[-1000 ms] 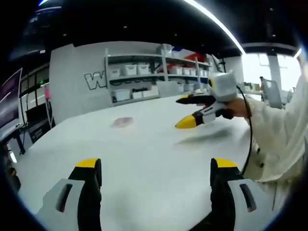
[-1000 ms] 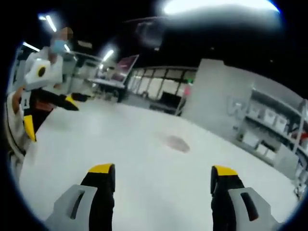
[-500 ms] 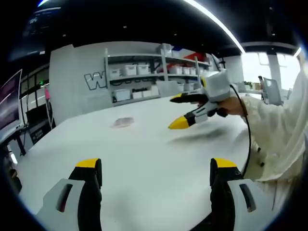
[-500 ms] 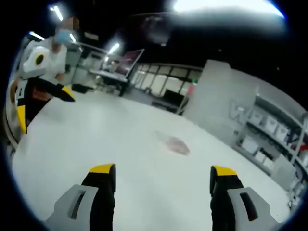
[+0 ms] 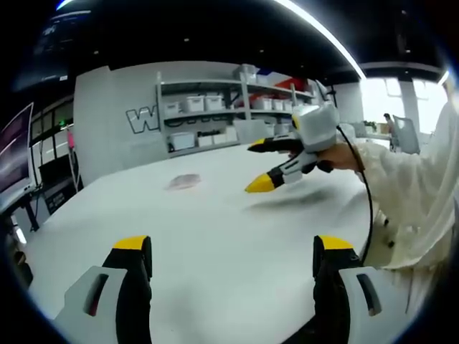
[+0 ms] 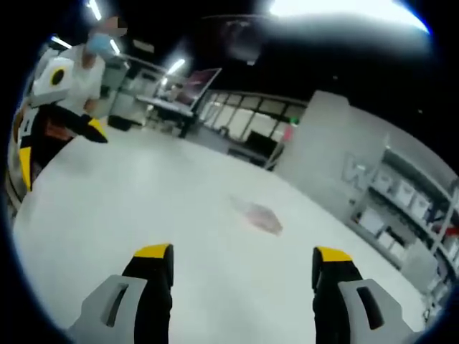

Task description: Open the resealable bag by pulling the two sides of the seal apart until the entire bag opening is separated and visibly accessible.

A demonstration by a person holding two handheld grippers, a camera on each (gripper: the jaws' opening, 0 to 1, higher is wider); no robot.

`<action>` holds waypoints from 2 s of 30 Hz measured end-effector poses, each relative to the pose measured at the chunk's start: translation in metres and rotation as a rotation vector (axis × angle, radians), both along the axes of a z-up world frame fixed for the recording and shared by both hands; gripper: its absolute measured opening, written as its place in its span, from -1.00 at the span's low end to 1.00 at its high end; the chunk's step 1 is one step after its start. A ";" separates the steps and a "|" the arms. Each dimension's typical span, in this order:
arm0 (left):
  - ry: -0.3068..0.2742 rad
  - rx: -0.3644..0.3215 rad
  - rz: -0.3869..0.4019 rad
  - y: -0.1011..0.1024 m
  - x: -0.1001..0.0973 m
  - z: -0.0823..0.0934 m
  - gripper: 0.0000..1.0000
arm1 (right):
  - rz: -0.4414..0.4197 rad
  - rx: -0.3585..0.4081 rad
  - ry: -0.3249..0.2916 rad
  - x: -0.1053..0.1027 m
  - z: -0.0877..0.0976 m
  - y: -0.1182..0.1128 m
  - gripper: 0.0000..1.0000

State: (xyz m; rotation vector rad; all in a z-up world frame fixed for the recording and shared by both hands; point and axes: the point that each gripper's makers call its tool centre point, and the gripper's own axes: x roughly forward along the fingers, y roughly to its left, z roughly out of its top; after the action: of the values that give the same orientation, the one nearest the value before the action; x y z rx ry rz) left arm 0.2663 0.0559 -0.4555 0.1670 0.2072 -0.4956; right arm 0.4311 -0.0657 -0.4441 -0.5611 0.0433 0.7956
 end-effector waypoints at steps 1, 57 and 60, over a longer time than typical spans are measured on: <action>0.001 0.000 -0.001 0.000 0.000 0.000 0.84 | -0.002 -0.004 0.000 0.002 0.000 0.000 0.59; -0.004 -0.003 0.010 0.005 -0.006 -0.001 0.83 | -0.064 0.078 0.051 0.055 -0.005 0.049 0.44; -0.004 -0.004 0.013 0.007 -0.007 -0.001 0.82 | -0.063 0.078 0.056 0.055 -0.006 0.050 0.44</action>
State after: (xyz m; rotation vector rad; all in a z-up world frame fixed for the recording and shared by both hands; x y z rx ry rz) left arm 0.2598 0.0630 -0.4561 0.1630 0.2031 -0.4827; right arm 0.4862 -0.0152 -0.4501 -0.4612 0.0803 0.7480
